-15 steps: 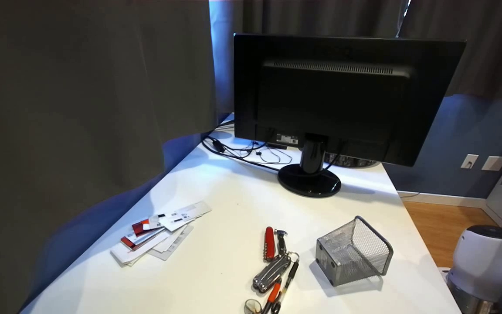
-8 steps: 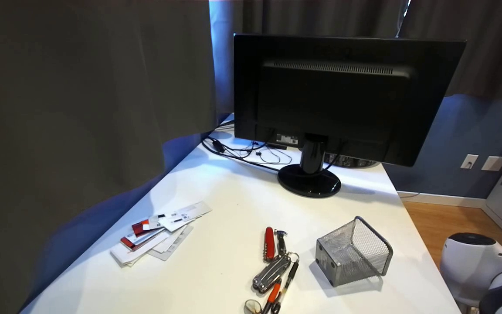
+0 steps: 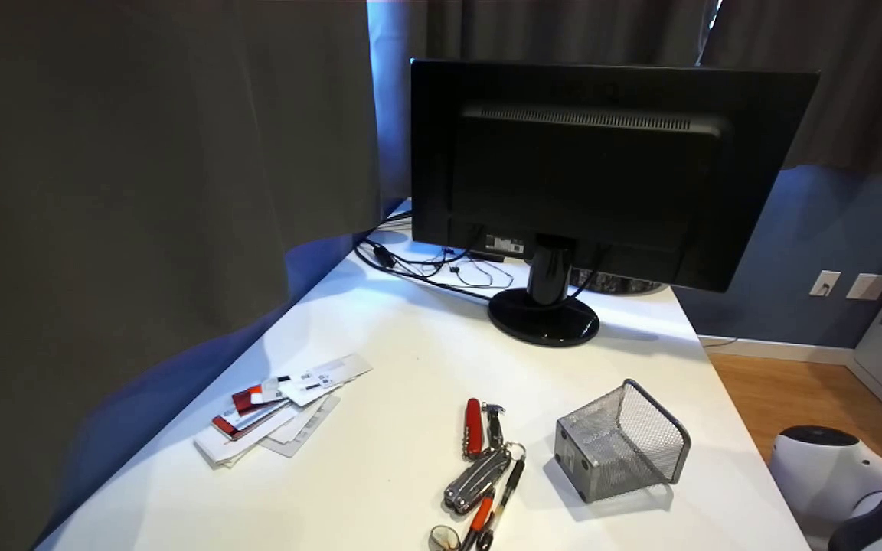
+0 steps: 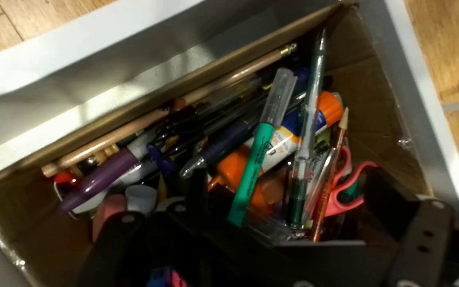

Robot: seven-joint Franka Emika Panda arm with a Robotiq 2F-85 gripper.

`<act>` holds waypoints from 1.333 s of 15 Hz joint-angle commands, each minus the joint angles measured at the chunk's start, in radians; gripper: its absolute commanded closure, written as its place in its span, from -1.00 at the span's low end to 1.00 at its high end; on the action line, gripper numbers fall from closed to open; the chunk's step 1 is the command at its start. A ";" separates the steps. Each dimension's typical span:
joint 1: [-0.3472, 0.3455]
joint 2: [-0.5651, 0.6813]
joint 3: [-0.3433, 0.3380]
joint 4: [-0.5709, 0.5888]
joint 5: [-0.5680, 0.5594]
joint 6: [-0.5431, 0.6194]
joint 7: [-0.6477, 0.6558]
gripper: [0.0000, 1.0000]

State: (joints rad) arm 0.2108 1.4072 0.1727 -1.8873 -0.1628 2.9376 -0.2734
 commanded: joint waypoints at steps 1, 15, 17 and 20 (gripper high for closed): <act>-0.040 0.055 0.021 0.039 -0.020 0.018 -0.002 -0.90; -0.077 0.107 0.030 0.072 -0.024 0.090 -0.003 0.17; -0.088 0.077 0.030 0.028 -0.019 0.101 0.000 0.42; -0.096 0.078 0.028 0.025 -0.018 0.108 0.002 0.83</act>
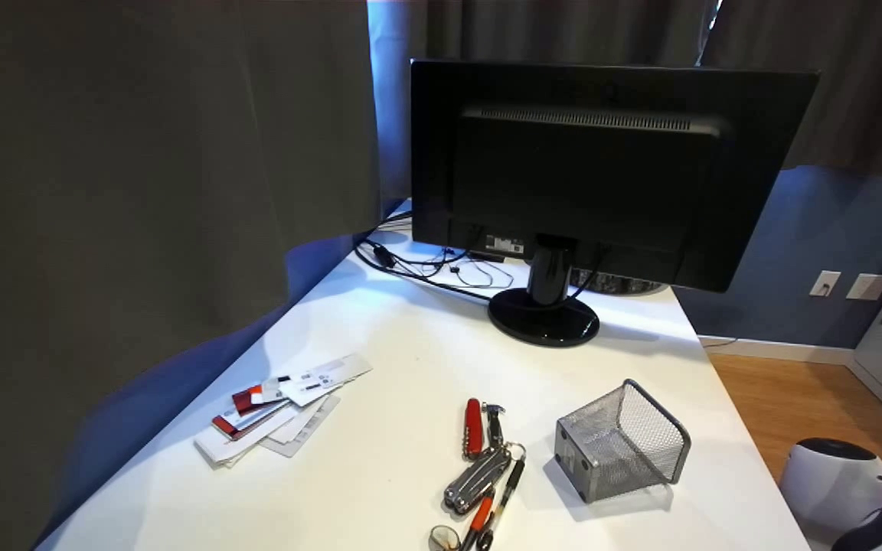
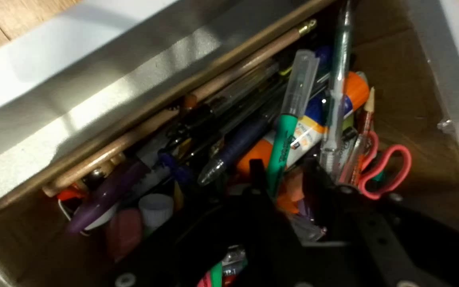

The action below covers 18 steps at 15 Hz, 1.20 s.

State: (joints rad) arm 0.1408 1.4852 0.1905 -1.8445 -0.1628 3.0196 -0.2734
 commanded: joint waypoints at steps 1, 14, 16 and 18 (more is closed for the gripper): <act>-0.029 0.000 0.010 -0.016 -0.019 0.025 0.002 0.96; -0.027 0.003 -0.007 -0.018 -0.014 0.036 0.017 1.00; -0.026 -0.005 -0.011 -0.031 -0.017 0.046 0.022 1.00; -0.022 -0.015 -0.014 -0.044 -0.015 0.053 0.027 1.00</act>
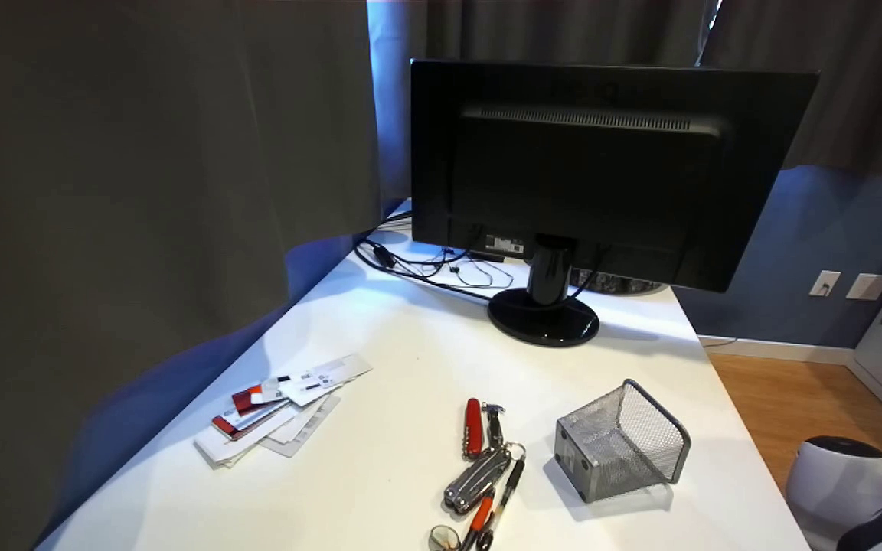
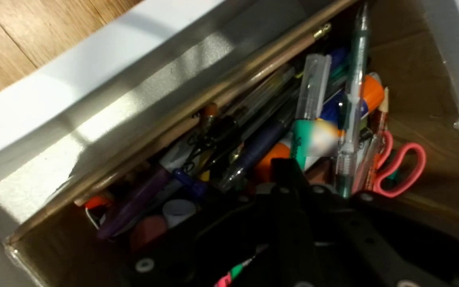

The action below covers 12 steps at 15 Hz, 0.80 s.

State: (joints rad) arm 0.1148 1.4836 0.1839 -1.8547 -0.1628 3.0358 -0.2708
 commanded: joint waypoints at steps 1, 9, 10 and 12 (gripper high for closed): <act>0.005 -0.016 -0.009 -0.036 -0.015 0.037 0.026 1.00; -0.003 -0.008 0.003 -0.024 -0.017 0.030 0.020 -0.20; -0.005 -0.006 0.006 -0.021 -0.017 0.031 0.019 -0.36; 0.002 0.000 0.010 -0.012 -0.020 0.032 0.016 -0.61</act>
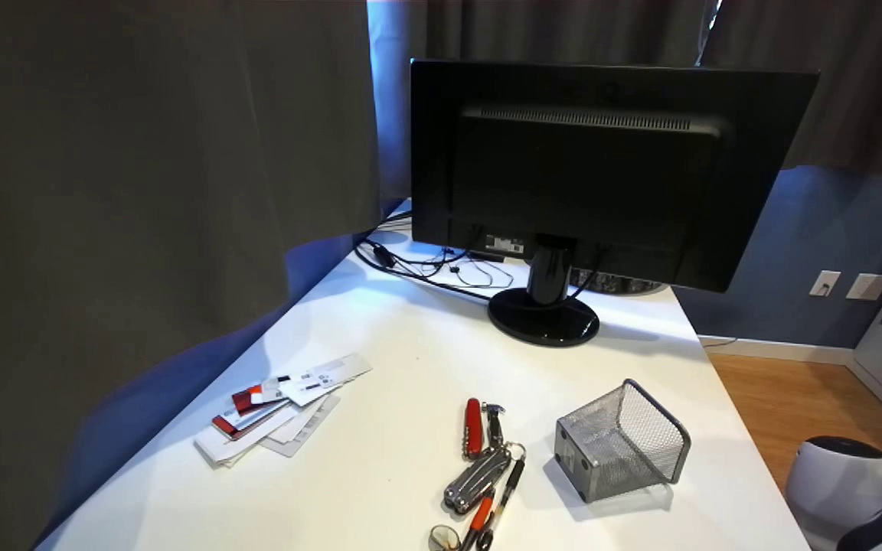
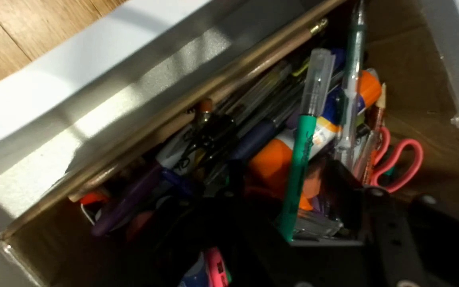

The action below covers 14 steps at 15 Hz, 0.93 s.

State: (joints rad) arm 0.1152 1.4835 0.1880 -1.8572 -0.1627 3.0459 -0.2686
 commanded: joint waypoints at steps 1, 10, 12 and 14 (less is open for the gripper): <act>0.001 0.003 0.011 -0.004 -0.018 0.022 0.011 -0.77; 0.002 0.003 0.018 -0.007 -0.013 0.045 0.018 -0.31; 0.002 0.003 0.018 -0.005 -0.013 0.042 0.018 -0.04; 0.002 0.003 0.020 -0.004 -0.013 0.039 0.018 0.24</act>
State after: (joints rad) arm 0.1179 1.4835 0.2019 -1.8564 -0.1627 3.0695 -0.2687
